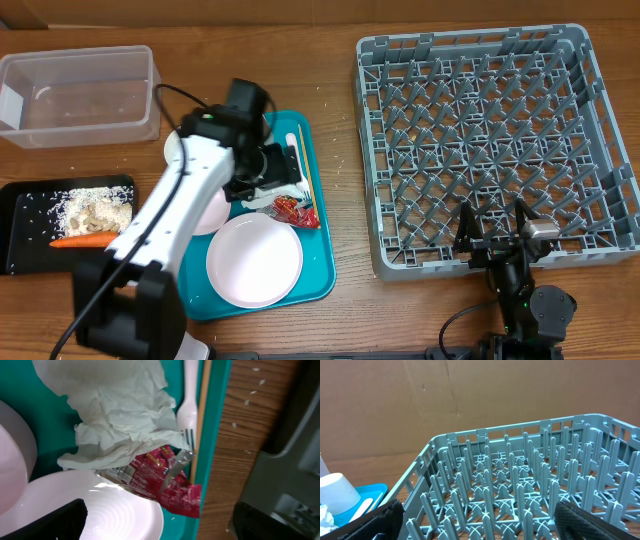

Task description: Sort waste into correct bins and load items into the dishwasher rack

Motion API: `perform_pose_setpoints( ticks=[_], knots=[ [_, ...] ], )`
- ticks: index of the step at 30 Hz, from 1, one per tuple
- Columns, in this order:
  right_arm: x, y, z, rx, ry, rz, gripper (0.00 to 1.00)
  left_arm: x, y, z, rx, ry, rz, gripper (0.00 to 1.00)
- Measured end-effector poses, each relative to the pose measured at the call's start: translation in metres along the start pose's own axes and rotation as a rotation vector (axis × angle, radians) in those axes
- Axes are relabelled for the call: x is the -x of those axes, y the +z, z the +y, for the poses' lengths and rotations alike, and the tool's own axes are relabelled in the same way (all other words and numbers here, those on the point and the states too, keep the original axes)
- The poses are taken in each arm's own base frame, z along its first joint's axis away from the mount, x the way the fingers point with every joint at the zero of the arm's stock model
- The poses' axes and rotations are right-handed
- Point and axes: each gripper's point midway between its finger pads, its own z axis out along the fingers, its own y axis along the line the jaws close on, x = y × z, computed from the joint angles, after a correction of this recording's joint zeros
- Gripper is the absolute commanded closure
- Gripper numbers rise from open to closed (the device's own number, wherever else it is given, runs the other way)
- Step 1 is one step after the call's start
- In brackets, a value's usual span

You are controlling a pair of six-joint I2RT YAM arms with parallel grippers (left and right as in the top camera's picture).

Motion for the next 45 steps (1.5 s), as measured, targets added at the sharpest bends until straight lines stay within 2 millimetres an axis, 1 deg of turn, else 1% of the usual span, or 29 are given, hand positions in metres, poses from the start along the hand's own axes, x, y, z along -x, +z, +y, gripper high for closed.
perform_pose_setpoints(
  ticks=[3,6,12,17,20,23,28,34,38,41,45],
  knots=[
    [0.0,0.0,0.0,0.0,0.0,0.0,0.0,0.001,0.012,0.004,0.06,-0.034,-0.005,0.04],
    [0.0,0.0,0.0,0.0,0.0,0.0,0.0,0.01,0.02,0.01,0.105,-0.076,-0.033,0.04],
    [0.0,0.0,0.0,0.0,0.0,0.001,0.0,0.028,0.038,0.011,0.127,-0.102,-0.078,0.05],
    [0.0,0.0,0.0,0.0,0.0,0.0,0.0,0.029,0.05,0.014,0.154,-0.098,-0.072,0.06],
    [0.0,0.0,0.0,0.0,0.0,0.0,0.0,0.03,0.051,0.016,0.173,-0.091,-0.08,0.07],
    [0.0,0.0,0.0,0.0,0.0,0.001,0.0,0.031,0.05,0.018,0.192,-0.087,-0.094,0.14],
    [0.0,0.0,0.0,0.0,0.0,0.0,0.0,0.035,0.049,0.023,0.238,-0.077,-0.127,0.15],
    [0.0,0.0,0.0,0.0,0.001,0.001,0.0,0.032,0.049,0.018,0.274,-0.035,-0.154,0.12],
    [0.0,0.0,0.0,0.0,0.0,0.0,0.0,0.028,0.049,0.009,0.306,0.012,-0.179,0.07],
    [0.0,0.0,0.0,0.0,0.001,0.0,0.0,0.025,0.048,0.006,0.333,0.042,-0.199,0.02],
    [0.0,0.0,0.0,0.0,0.0,0.0,0.0,0.024,0.045,0.013,0.385,0.032,-0.219,0.0]
  ],
)
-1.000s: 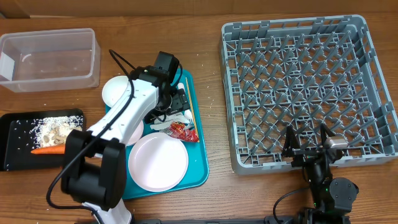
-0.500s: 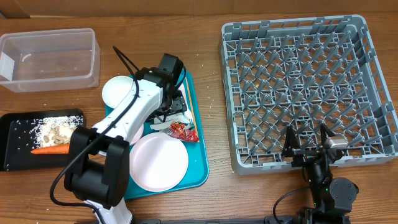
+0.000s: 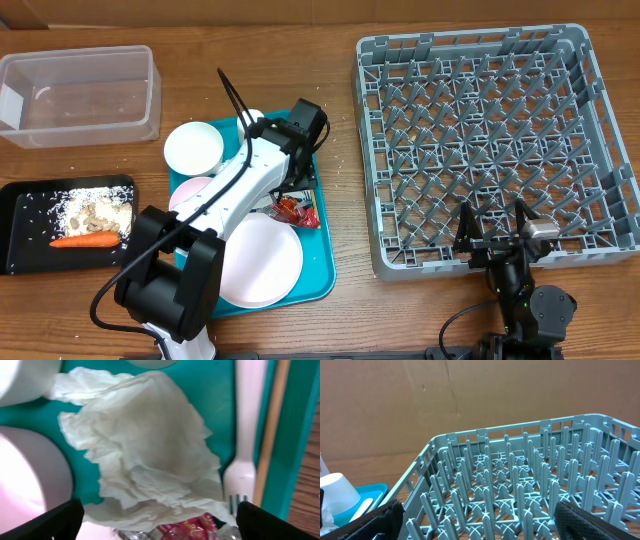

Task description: Sort waste into correct bins and load items into the dishwasher rack

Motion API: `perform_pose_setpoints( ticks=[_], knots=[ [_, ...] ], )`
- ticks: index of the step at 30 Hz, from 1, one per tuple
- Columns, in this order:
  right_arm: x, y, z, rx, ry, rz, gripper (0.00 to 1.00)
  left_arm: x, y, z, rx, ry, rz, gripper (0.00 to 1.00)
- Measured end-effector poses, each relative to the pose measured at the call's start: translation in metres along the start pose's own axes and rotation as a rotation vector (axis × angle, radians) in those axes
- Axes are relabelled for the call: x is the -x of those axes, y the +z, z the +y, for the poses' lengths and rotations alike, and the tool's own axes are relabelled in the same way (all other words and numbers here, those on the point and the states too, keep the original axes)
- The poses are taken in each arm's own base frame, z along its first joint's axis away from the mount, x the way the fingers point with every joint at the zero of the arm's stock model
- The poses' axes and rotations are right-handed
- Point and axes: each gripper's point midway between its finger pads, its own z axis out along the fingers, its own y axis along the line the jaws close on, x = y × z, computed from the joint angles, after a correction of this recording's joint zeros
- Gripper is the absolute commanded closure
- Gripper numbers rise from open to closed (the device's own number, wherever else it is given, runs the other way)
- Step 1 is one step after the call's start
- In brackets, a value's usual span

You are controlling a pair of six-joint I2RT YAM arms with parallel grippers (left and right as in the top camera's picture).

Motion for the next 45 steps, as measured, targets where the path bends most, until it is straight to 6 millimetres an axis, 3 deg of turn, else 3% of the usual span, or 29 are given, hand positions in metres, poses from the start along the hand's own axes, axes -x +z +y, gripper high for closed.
perform_pose_setpoints(
  ticks=[6,20,32,36,40,45],
  knots=[
    [0.0,0.0,0.0,0.0,0.0,0.0,0.0,0.003,0.0,0.007,0.035,-0.045,-0.018,0.0],
    [0.0,0.0,0.0,0.0,0.0,0.0,0.0,0.007,0.0,0.004,0.023,-0.066,-0.034,0.0],
    [0.0,0.0,0.0,0.0,0.0,0.0,0.0,-0.006,-0.002,0.014,0.056,-0.047,0.028,0.0],
    [0.0,0.0,0.0,0.0,0.0,0.0,0.0,-0.003,-0.019,0.022,0.068,-0.053,0.065,0.0],
    [0.0,0.0,0.0,0.0,0.0,0.001,0.0,0.019,-0.05,0.034,0.063,-0.099,0.064,0.0],
    [0.0,0.0,0.0,0.0,0.0,0.0,0.0,0.049,-0.085,0.073,0.061,-0.216,0.071,0.0]
  ],
)
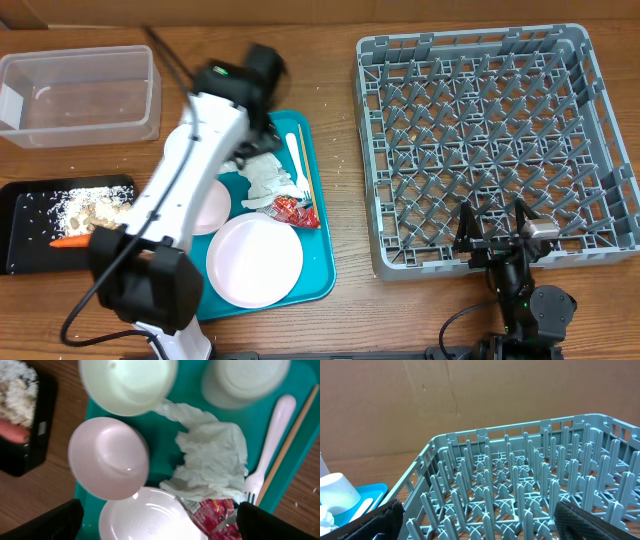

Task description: Sort waste into correct bins and load items into the dishwasher rack

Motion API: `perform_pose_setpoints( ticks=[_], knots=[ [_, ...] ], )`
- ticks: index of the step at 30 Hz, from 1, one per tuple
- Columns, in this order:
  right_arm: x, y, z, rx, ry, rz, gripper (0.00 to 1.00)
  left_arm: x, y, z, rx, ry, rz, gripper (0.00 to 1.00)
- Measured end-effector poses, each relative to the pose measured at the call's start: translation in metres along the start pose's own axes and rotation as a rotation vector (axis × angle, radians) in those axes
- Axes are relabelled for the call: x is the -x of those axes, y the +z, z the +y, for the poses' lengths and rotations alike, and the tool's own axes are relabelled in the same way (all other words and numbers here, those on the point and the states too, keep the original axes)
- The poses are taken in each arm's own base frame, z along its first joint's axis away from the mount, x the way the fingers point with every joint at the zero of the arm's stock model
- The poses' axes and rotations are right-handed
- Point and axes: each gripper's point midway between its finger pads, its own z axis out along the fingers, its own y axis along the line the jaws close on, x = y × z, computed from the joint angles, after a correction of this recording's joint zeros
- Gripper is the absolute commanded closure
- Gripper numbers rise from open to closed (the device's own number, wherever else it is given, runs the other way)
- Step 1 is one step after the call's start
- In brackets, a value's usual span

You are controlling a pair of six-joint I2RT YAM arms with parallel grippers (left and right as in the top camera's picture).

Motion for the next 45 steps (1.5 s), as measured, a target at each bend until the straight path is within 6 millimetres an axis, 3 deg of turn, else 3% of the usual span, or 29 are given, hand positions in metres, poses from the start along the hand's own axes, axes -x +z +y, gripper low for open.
perform_pose_setpoints(
  ticks=[5,7,13,18,27,37,40,41,45],
  knots=[
    [0.0,0.0,0.0,0.001,0.0,0.0,0.0,0.031,-0.008,0.061,0.015,-0.191,0.052,0.0],
    [0.0,0.0,0.0,0.0,0.0,0.0,0.0,0.038,0.0,0.099,0.037,-0.305,0.111,0.0],
    [0.0,0.0,0.0,0.0,0.0,0.001,0.0,0.03,0.016,0.172,0.05,-0.546,0.276,0.0],
    [0.0,0.0,0.0,0.0,0.0,0.0,0.0,0.024,0.023,0.206,0.033,-0.678,0.345,0.0],
    [0.0,0.0,0.0,0.0,0.0,0.0,0.0,0.023,0.029,0.239,-0.029,-0.84,0.39,0.0],
    [0.006,0.0,0.002,0.009,-0.002,-0.026,0.0,0.037,0.034,0.24,-0.047,-0.848,0.332,0.0],
    [0.019,-0.002,0.026,0.149,0.061,-0.064,0.0,0.039,0.034,0.24,-0.049,-0.848,0.325,0.0],
    [0.018,-0.003,0.029,0.166,0.072,-0.057,0.0,0.039,0.034,0.24,-0.05,-0.849,0.324,0.0],
    [0.008,-0.017,0.076,0.45,0.257,0.054,0.0,0.039,0.034,0.24,-0.05,-0.849,0.324,0.0]
  ],
)
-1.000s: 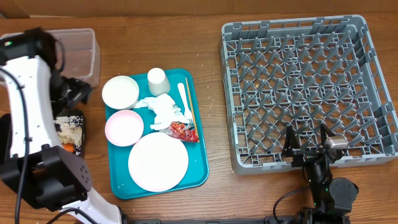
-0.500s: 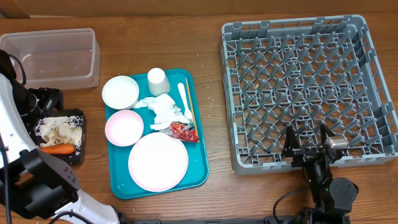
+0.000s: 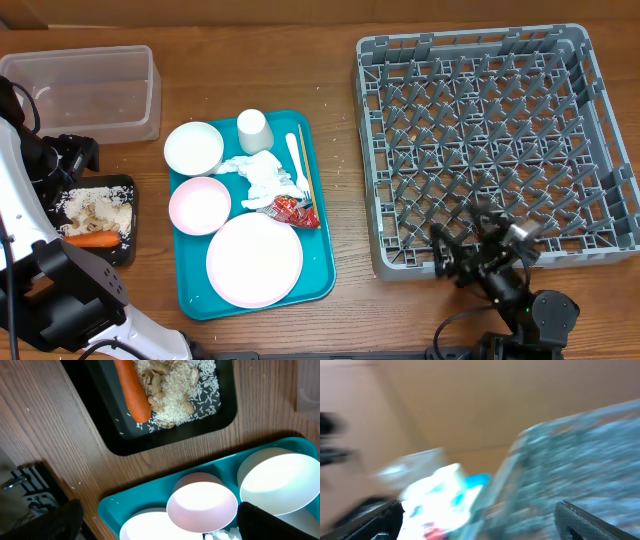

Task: Sort waste into correct bins and load items into the dishwasher rack
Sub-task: 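Move the right gripper left over the large white plate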

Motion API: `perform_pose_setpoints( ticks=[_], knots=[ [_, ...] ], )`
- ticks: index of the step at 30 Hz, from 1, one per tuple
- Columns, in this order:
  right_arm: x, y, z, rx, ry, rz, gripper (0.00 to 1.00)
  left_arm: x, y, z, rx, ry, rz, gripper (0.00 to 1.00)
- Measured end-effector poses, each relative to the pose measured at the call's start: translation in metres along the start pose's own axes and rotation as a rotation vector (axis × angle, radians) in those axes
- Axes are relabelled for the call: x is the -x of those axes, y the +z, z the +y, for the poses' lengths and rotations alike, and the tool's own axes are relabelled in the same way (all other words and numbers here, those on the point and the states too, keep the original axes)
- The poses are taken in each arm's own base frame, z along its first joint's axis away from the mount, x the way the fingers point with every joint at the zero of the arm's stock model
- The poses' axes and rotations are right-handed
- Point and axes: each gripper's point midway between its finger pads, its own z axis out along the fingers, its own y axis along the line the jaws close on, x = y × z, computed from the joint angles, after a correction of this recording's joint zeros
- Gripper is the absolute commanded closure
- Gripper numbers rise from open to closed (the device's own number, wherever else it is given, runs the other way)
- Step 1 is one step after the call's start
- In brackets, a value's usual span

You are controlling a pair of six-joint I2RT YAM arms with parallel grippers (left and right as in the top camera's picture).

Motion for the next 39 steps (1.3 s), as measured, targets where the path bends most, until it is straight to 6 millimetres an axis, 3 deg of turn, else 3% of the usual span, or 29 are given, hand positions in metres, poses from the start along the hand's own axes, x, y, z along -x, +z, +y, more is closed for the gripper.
perform_pose_setpoints(
  ticks=[3,6,12,16,23,25,26,28,34,39],
  knots=[
    [-0.014,-0.003,0.027,0.153,0.158,0.095,0.0,0.0,0.0,0.0,0.0,0.0,0.0,0.0],
    [-0.019,-0.006,0.041,0.225,0.258,0.147,0.0,0.0,0.0,0.0,0.0,0.0,0.0,0.0],
    [0.008,-0.015,0.075,0.382,0.238,0.097,0.0,0.0,0.0,0.0,0.001,0.0,0.0,0.0],
    [0.012,-0.017,0.082,0.402,0.275,0.112,0.0,0.0,0.0,0.0,0.001,0.0,0.0,0.0],
    [0.075,-0.03,0.126,0.448,0.181,0.058,0.0,0.0,0.0,0.0,0.0,0.0,0.0,0.0],
    [0.09,-0.029,0.13,0.423,0.177,0.06,0.0,0.0,0.0,0.0,0.0,0.0,0.0,0.0],
    [0.104,-0.024,0.129,0.389,0.172,0.053,0.0,0.0,0.0,0.0,0.0,0.0,0.0,0.0],
    [0.114,-0.014,0.116,0.291,0.226,0.072,0.0,0.0,0.0,0.0,0.001,0.0,0.001,0.0],
    [0.128,0.02,0.063,0.009,0.321,0.189,0.0,0.0,0.0,0.0,0.001,0.0,0.0,0.0],
    [0.139,0.034,0.046,-0.123,0.32,0.327,0.01,0.0,0.0,0.0,0.001,0.0,0.0,0.0]
  ],
)
